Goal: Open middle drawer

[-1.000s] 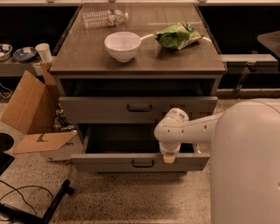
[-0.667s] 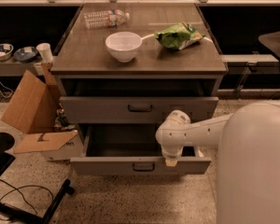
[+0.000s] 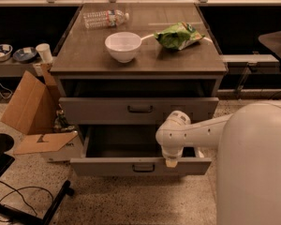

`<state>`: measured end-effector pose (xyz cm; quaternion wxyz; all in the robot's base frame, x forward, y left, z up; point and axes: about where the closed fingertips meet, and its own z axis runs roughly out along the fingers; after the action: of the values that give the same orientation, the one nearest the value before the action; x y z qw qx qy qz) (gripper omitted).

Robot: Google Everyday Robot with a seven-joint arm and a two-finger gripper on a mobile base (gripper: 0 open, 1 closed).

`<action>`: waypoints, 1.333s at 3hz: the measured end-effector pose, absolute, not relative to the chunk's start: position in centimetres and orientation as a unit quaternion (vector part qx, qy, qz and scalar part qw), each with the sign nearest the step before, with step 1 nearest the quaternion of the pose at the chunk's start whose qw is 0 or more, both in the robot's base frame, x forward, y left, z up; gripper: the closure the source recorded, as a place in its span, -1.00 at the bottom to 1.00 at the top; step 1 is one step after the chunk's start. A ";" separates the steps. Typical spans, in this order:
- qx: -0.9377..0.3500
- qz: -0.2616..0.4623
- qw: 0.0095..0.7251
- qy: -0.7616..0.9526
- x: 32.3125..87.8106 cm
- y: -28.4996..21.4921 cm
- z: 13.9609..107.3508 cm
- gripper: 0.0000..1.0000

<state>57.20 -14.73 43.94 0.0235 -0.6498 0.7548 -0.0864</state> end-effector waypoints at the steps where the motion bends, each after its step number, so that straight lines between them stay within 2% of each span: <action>1: -0.650 -0.086 0.023 0.755 57.2 -14.7 43.9 0.25; 3: -0.650 -0.086 0.023 0.755 57.2 -14.7 43.9 -0.68; 4: -0.650 -0.086 0.023 0.755 57.2 -14.7 43.9 -1.00</action>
Offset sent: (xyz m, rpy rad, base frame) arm 0.0000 0.0000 0.0000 0.0000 0.0000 0.0000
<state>57.19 -14.74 43.94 0.0234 -0.6498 0.7548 -0.0863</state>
